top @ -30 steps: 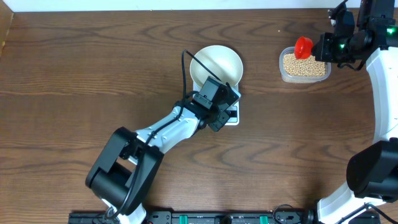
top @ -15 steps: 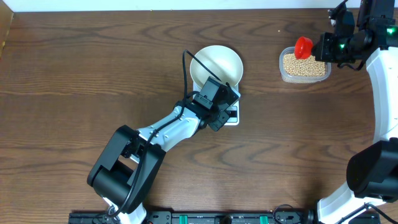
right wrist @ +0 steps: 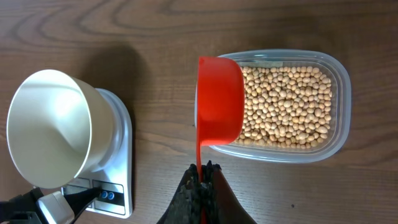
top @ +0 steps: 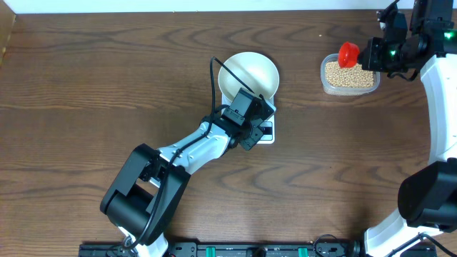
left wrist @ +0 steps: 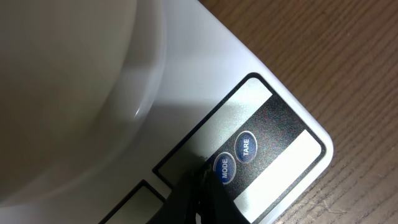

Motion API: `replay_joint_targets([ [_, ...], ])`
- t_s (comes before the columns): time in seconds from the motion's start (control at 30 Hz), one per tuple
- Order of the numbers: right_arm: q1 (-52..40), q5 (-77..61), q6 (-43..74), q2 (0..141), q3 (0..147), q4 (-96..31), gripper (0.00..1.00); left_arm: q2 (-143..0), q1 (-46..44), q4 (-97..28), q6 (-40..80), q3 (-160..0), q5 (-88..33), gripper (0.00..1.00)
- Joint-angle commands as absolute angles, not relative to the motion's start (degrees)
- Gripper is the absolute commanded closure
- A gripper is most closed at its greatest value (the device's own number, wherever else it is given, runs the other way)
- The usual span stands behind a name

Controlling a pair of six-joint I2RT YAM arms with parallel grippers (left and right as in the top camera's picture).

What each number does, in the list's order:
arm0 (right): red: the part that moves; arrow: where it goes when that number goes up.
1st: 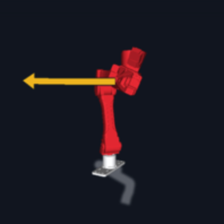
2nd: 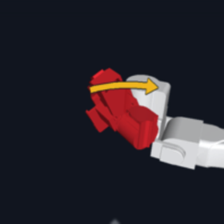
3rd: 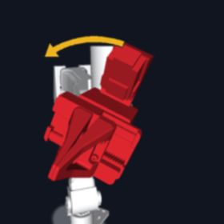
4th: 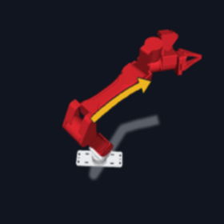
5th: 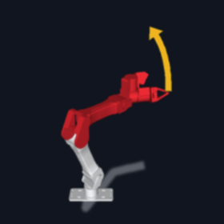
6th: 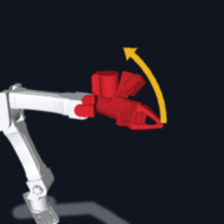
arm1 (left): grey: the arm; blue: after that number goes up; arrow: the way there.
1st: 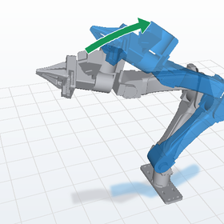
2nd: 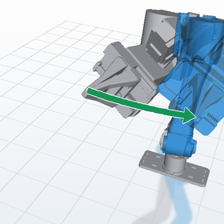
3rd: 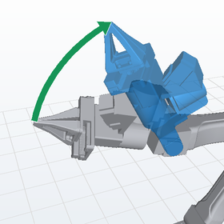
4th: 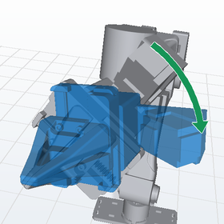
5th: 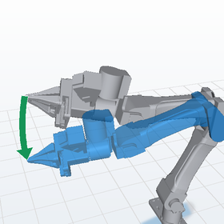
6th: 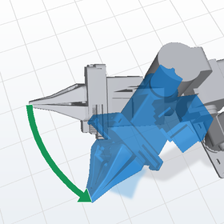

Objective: Scoop item into bowl and weigh 50g on scale
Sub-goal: 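Press the TARE button on the scale with the left gripper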

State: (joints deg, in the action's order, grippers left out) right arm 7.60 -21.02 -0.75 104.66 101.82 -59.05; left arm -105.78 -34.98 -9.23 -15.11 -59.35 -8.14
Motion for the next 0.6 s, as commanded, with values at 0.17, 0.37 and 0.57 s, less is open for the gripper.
replay_joint_targets([
  [0.17,7.8,-21.5,-1.8,105.1,101.4,-59.0,0.99,-107.2,-34.9,-10.5,-15.8,-59.2,-8.5,0.93],
  [0.37,7.8,-21.5,-1.8,105.1,101.4,-58.9,0.99,-107.2,-34.9,-8.2,-15.9,-59.2,-8.5,0.93],
  [0.57,7.8,-21.5,-1.8,105.1,101.4,-58.9,0.99,-105.4,-34.9,-6.8,-15.8,-59.5,-8.6,0.93],
])
